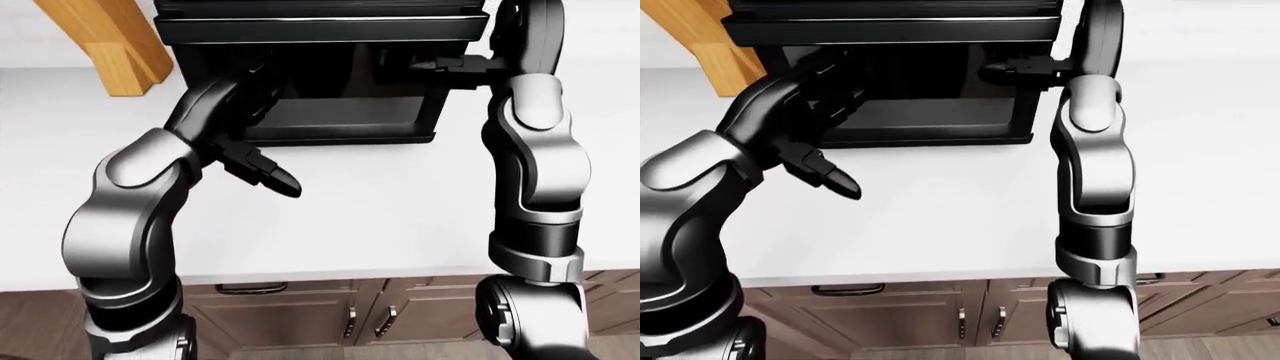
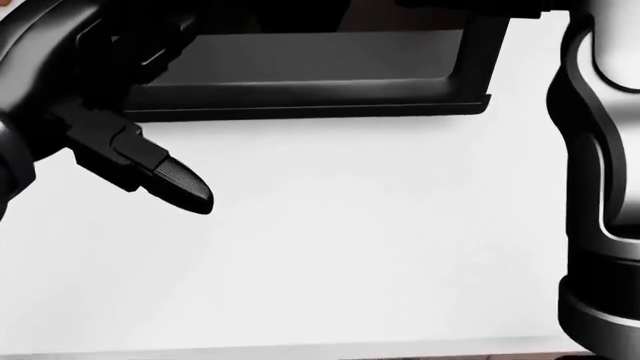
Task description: Close the toaster oven door.
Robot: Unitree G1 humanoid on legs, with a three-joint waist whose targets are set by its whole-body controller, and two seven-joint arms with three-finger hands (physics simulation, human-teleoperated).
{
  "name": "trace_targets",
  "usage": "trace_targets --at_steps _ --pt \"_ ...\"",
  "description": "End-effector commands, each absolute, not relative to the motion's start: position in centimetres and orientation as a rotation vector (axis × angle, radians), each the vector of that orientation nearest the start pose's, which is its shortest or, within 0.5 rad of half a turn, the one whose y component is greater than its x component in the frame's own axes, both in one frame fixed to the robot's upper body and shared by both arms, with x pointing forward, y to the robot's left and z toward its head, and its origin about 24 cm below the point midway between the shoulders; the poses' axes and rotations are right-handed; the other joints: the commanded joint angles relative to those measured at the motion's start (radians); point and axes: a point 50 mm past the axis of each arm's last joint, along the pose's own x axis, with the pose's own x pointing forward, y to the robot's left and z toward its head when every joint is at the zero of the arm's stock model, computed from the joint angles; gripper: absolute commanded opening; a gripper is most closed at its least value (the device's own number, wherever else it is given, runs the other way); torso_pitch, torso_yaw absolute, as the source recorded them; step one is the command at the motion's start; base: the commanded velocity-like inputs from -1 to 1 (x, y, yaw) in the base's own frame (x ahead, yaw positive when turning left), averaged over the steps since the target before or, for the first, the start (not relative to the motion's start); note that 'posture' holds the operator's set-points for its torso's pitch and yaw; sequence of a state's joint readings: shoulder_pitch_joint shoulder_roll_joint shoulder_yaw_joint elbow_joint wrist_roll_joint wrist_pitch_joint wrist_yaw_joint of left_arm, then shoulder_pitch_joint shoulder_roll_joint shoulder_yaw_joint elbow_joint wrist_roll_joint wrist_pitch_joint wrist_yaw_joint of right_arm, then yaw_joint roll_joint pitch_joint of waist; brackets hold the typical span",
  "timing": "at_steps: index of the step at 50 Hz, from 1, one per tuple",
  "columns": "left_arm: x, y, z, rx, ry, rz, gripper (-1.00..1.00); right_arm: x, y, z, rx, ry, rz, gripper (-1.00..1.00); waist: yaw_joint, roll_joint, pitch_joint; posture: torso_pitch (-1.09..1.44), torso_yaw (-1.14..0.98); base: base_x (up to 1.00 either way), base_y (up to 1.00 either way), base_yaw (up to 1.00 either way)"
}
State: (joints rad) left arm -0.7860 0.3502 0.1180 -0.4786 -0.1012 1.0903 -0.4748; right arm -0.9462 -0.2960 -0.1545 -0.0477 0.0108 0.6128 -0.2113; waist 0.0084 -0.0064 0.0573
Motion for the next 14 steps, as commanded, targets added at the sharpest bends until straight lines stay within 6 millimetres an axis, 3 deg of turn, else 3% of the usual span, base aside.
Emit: trace_targets --at_steps 1,14 --pt "29.05 15.74 29.19 0.285 -0.251 -0.343 1.0 33.3 -18.05 32.21 -0.127 -0.512 -0.273 1.0 0.001 -0.001 -0.029 0.0 0.0 0.0 0.0 0.0" --pt "29.78 15.92 29.51 0.286 -0.252 -0.332 1.0 33.3 -18.28 31.83 -0.122 -0.502 -0.285 1.0 0.001 -0.003 -0.027 0.0 0.0 0.0 0.0 0.0"
